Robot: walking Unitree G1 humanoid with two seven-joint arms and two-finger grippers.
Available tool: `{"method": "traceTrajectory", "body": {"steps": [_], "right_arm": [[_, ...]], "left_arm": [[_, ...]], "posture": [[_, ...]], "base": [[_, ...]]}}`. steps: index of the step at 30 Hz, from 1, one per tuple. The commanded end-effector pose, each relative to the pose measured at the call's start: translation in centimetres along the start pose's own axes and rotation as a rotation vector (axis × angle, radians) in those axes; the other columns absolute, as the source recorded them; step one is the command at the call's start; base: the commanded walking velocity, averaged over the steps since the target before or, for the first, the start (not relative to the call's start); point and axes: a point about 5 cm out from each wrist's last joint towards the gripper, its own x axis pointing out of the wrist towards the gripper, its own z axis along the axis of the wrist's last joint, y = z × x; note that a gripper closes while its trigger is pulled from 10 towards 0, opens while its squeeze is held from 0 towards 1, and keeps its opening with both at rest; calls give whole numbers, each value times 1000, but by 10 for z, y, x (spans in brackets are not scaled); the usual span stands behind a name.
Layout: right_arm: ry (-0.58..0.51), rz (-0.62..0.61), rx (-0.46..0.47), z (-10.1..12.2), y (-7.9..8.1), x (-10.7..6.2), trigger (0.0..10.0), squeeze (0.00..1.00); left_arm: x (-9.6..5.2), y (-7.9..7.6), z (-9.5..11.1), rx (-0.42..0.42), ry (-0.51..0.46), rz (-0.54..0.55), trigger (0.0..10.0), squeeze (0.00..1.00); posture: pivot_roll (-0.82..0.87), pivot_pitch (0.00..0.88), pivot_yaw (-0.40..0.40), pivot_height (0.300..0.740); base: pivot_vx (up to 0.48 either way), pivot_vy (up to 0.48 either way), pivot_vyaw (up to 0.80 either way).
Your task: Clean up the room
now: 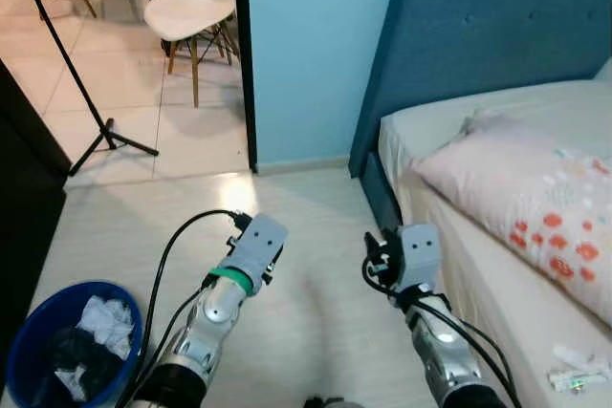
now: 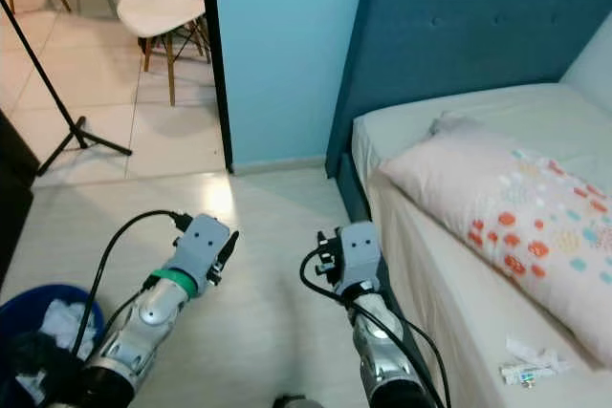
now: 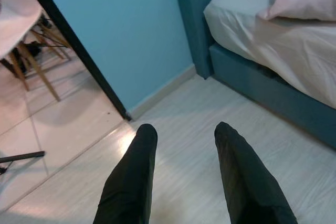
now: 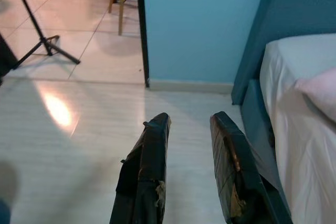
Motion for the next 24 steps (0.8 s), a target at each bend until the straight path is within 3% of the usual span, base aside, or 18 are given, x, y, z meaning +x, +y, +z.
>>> {"method": "traceTrajectory", "body": {"steps": [1,9,18,24], "right_arm": [[25,3,7,-7,2,-4,10000,0],[22,3,3,-6,2,-4,10000,0],[16,10,-3,-5,3,-3,10000,0],[20,2,13,-6,2,-3,10000,0]], "left_arm": [[-2,-2,-4,-3,19,-6,10000,0],[-1,-2,-4,-4,16,-4,10000,0],[-1,-2,-4,-4,16,-3,10000,0],[-1,-2,-4,-3,17,-4,10000,0]], "posture": [[17,40,29,740],[16,40,28,740],[16,40,28,740],[14,41,28,740]], "base": [[472,0,-700],[472,0,-679],[472,0,0],[472,0,-508]]}}
